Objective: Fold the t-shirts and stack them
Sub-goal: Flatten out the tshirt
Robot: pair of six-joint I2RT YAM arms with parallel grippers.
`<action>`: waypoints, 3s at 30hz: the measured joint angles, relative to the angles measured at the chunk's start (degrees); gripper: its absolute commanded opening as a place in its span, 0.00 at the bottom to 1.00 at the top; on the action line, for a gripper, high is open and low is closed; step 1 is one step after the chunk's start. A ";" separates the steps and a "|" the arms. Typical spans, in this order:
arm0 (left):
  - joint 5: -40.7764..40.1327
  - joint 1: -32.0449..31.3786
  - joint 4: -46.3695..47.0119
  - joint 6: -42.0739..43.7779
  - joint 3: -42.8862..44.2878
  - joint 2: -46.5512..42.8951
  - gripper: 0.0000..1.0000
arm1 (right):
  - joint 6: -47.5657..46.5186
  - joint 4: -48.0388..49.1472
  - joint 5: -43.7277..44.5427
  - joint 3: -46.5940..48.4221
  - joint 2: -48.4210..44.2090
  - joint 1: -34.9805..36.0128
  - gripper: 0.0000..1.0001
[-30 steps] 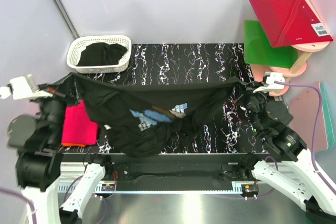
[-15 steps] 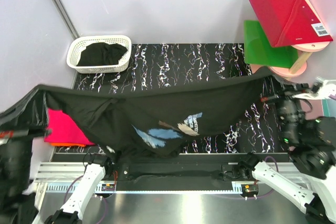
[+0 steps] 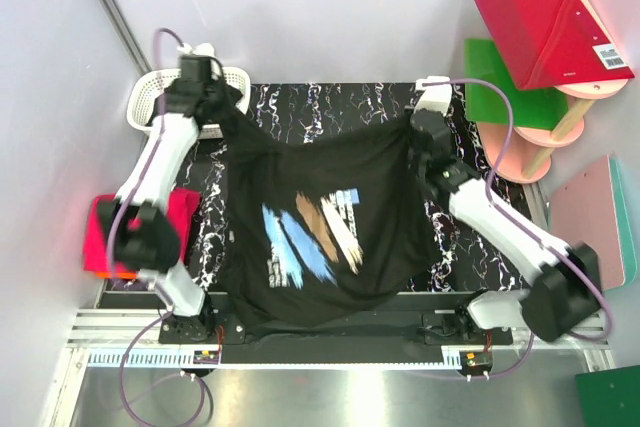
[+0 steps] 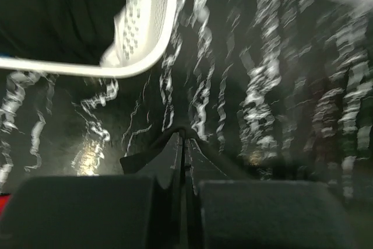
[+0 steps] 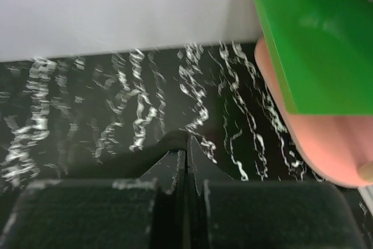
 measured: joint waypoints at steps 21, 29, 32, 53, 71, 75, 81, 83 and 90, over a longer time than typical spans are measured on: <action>1.62 -1.64 -3.65 -0.68 16.04 24.70 0.00 | 7.26 0.09 -8.37 23.65 42.03 -15.47 0.00; 2.75 -1.64 -3.61 -1.31 6.73 14.95 0.00 | 9.22 -1.90 -8.48 19.76 34.88 -15.50 0.00; 2.58 -1.66 -3.43 -2.21 1.25 10.10 0.00 | 11.78 -5.38 -8.76 19.76 34.62 -15.52 0.00; 0.61 -1.66 -6.93 -5.11 -11.10 11.10 0.00 | 25.42 -37.27 -10.78 33.33 51.65 -18.45 0.00; 0.26 -2.19 0.52 -6.88 -13.46 -27.06 0.00 | 23.34 -26.43 -25.09 13.99 4.94 -19.80 0.00; 0.28 -2.23 3.65 -6.38 -15.19 -42.07 0.00 | 20.94 -21.59 -28.79 11.17 -14.88 -17.84 0.00; 2.01 -2.23 1.57 -4.57 -18.47 -61.02 0.00 | 17.46 -21.09 -35.34 6.58 -36.94 -16.50 0.00; 3.06 -2.23 -0.13 -3.85 -17.86 -65.29 0.00 | 16.46 -22.77 -37.68 6.23 -42.99 -16.50 0.00; 10.71 -2.19 -7.65 -2.67 1.05 -69.53 0.00 | 14.95 -27.43 -44.83 13.81 -52.28 -16.70 0.00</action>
